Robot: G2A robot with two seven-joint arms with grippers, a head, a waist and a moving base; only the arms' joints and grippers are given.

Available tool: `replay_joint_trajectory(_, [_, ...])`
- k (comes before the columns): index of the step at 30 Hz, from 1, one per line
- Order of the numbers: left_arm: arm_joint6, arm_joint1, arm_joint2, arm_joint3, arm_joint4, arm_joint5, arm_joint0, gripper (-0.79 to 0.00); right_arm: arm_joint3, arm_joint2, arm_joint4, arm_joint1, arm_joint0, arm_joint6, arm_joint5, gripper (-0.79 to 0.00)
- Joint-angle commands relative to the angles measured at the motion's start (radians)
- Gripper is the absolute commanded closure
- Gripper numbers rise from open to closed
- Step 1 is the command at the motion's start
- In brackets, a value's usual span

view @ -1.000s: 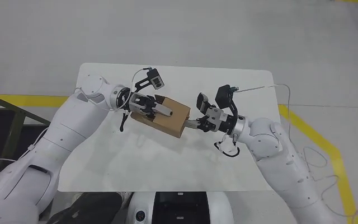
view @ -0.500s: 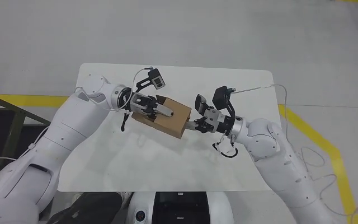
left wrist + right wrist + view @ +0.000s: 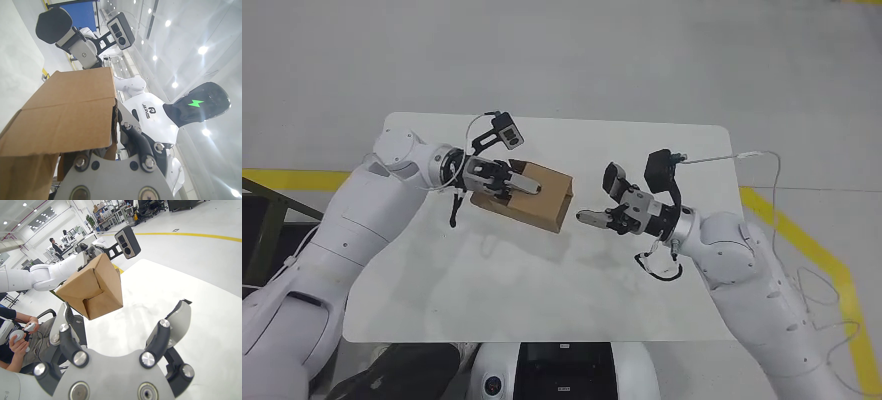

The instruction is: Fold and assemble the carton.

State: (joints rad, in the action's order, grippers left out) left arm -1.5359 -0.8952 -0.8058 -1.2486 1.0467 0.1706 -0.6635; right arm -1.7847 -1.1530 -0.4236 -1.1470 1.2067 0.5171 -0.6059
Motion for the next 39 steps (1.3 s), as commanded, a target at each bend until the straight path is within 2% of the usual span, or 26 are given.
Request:
replay_joint_trajectory(1, [0.0, 0.006, 0.005, -0.006, 0.0, -0.014, 0.002, 0.0, -0.005, -0.003, 0.007, 0.002, 0.004, 0.008, -0.008, -0.785])
replay_joint_trajectory(5, [0.0, 0.023, 0.014, 0.02, -0.033, -0.018, 0.022, 0.0, -0.01, -0.007, 0.035, 0.006, 0.006, 0.036, -0.03, -0.785])
replay_joint_trajectory(11, [0.009, 0.041, 0.007, 0.088, -0.227, 0.035, 0.073, 0.0, -0.024, -0.022, 0.059, 0.013, 0.013, 0.061, -0.057, -0.785])
replay_joint_trajectory(17, [0.118, 0.037, 0.039, 0.009, -0.501, 0.001, 0.1, 0.0, -0.038, -0.026, 0.052, 0.018, 0.02, 0.069, -0.058, -0.785])
replay_joint_trajectory(25, [0.224, 0.035, 0.085, -0.135, -0.833, -0.11, 0.119, 0.0, -0.067, -0.04, 0.049, 0.025, 0.035, 0.074, -0.054, -0.785])
replay_joint_trajectory(31, [0.231, 0.012, 0.161, -0.181, -0.994, -0.203, 0.136, 0.0, -0.087, -0.054, 0.058, 0.031, 0.05, 0.08, -0.048, -0.785])
replay_joint_trajectory(39, [0.27, -0.055, 0.279, -0.153, -1.139, -0.275, 0.196, 0.0, -0.116, -0.069, 0.053, 0.039, 0.069, 0.086, -0.039, -0.785])
